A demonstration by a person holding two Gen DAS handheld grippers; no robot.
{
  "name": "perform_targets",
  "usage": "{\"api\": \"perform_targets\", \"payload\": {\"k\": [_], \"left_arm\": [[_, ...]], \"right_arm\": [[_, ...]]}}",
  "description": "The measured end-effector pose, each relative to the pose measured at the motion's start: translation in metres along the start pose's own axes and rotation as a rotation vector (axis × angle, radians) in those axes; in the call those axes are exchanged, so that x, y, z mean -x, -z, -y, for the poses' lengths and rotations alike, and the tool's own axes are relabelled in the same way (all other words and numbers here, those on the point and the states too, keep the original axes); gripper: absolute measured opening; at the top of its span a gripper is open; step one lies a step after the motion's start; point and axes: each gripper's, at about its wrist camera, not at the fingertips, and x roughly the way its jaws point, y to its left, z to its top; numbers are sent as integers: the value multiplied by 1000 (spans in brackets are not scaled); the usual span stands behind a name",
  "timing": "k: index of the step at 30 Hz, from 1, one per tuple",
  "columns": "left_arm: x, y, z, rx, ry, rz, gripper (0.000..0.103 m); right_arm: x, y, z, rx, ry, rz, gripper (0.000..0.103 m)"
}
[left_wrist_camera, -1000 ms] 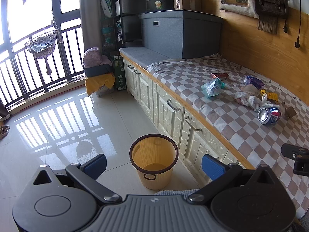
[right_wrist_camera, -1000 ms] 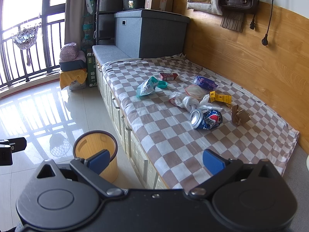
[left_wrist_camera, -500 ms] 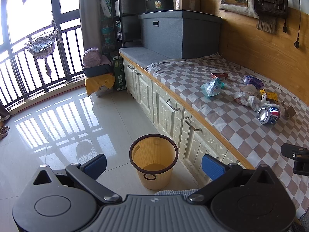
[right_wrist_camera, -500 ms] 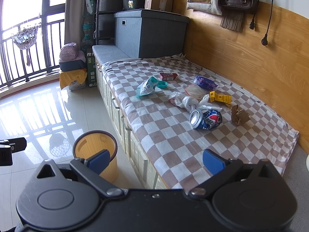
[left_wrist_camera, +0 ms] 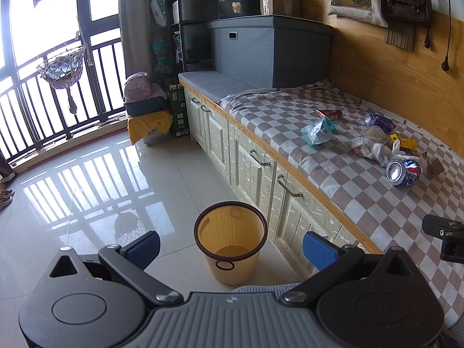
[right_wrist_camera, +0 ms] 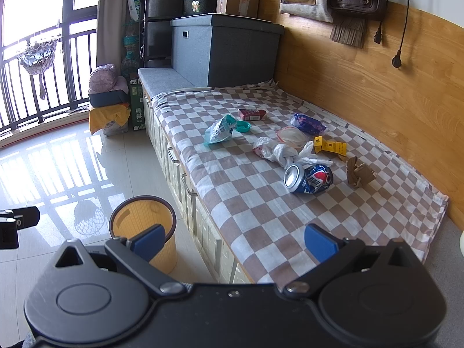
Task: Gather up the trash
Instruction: 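Move both tools toward the trash on the checkered cushion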
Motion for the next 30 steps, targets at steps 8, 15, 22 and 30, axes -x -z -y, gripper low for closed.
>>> {"api": "perform_targets", "payload": {"k": [8,15,22,30], "left_arm": [[-2,-2,2,-15,-3,7,103],[-22,-23,23,-57,11,19,103],[-54,-49,49,-107,40,16,103],[-95,-82,82,-156,95,23,103]], "right_arm": [[-5,-1,6,-3,-1,0,103],[-7,-10,31,-49,23,18,103],[-42,-29,67,-96,79,38,103],[-76,-46,100,-112,112,52,103]]}}
